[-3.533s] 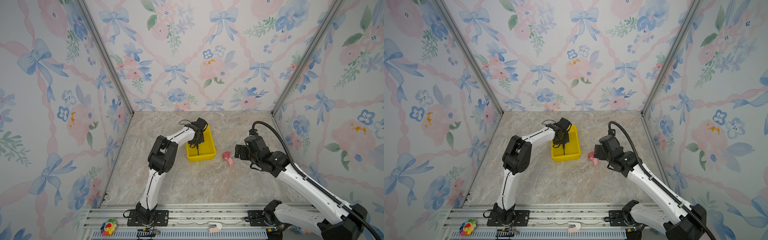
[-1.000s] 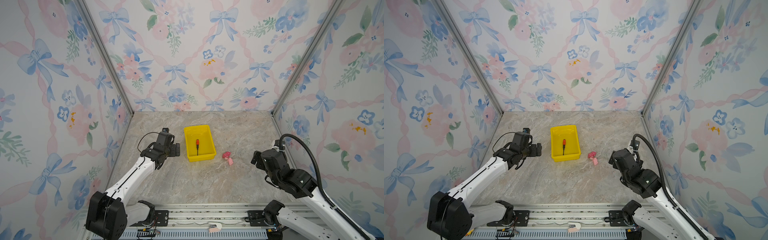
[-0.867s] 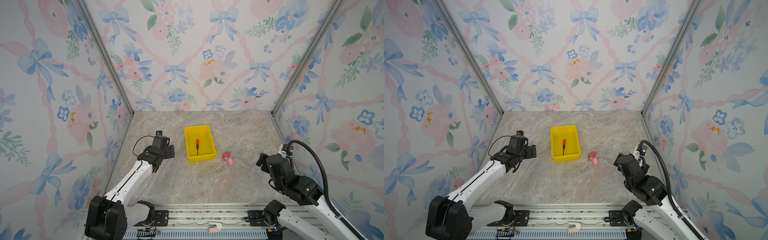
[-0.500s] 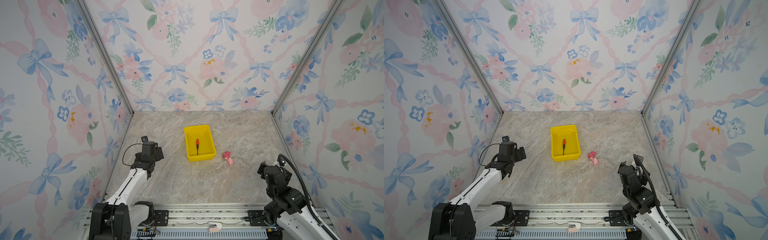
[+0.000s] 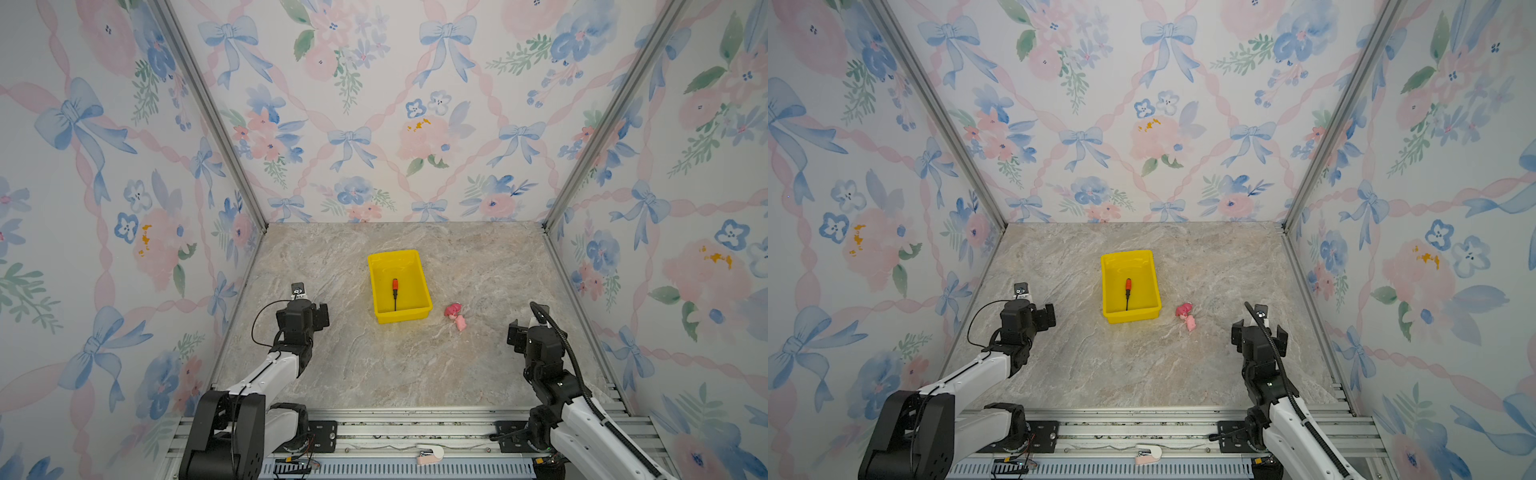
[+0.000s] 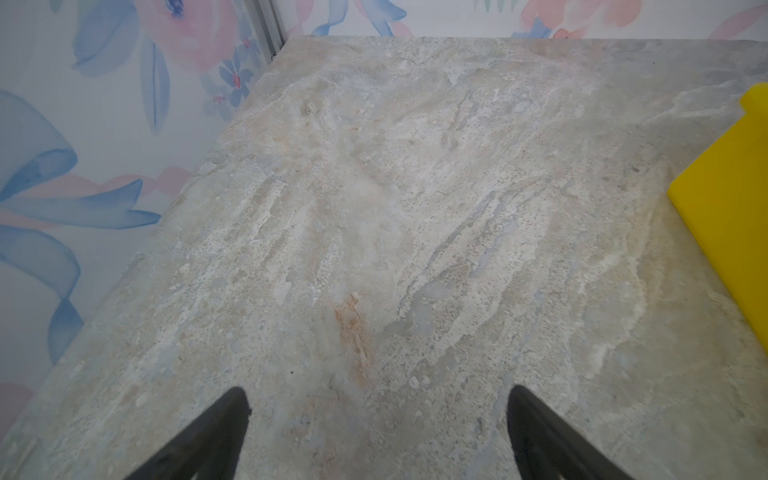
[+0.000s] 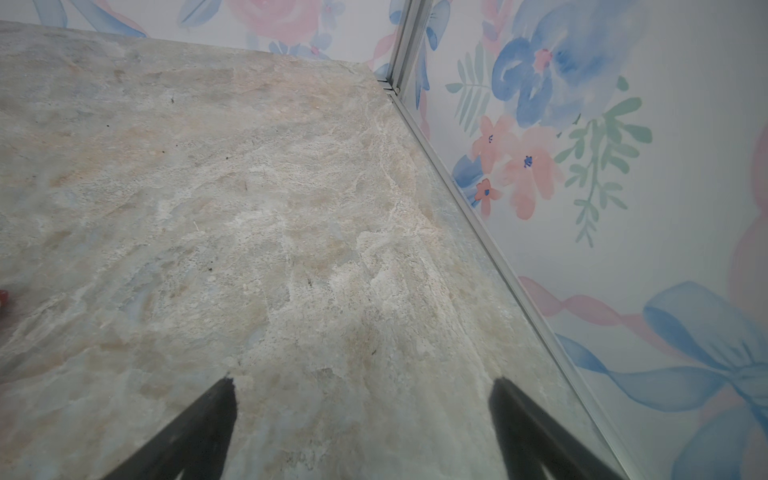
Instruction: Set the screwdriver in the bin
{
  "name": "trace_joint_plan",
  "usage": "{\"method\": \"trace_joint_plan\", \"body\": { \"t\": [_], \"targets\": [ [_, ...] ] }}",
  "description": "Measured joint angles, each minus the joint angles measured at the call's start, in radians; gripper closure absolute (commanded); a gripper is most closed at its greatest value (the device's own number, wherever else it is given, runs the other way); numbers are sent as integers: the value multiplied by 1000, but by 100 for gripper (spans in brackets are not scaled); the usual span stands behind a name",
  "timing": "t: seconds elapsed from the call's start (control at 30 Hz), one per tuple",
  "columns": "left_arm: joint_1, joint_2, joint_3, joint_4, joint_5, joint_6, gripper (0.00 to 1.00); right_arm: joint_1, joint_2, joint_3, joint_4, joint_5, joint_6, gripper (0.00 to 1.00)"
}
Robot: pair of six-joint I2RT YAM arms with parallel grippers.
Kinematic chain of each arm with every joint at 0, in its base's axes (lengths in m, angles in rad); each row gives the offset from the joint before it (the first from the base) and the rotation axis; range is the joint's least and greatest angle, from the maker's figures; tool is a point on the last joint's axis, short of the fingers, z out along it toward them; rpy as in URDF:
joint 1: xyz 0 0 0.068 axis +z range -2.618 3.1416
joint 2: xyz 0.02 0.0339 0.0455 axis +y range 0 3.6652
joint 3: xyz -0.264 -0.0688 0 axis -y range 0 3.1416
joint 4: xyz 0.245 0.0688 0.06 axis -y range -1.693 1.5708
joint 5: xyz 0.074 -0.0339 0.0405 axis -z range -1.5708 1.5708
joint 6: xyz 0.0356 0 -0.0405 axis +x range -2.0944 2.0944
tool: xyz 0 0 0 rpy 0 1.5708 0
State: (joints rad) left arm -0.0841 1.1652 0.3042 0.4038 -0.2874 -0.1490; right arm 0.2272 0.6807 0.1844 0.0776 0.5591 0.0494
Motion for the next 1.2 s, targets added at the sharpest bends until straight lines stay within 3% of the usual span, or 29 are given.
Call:
{"method": "trace_joint_plan", "body": {
  "t": [0.4,1.0,1.2],
  "targets": [
    [37,171,-39,408,66,54,3,-71,410,77,342,-145,-18,3],
    [60,384,-47,711,204,94,3,-121,801,148,793,-257,-43,3],
    [59,385,-48,751,214,103,2,-135,864,173,813,-280,-42,3]
  ]
}}
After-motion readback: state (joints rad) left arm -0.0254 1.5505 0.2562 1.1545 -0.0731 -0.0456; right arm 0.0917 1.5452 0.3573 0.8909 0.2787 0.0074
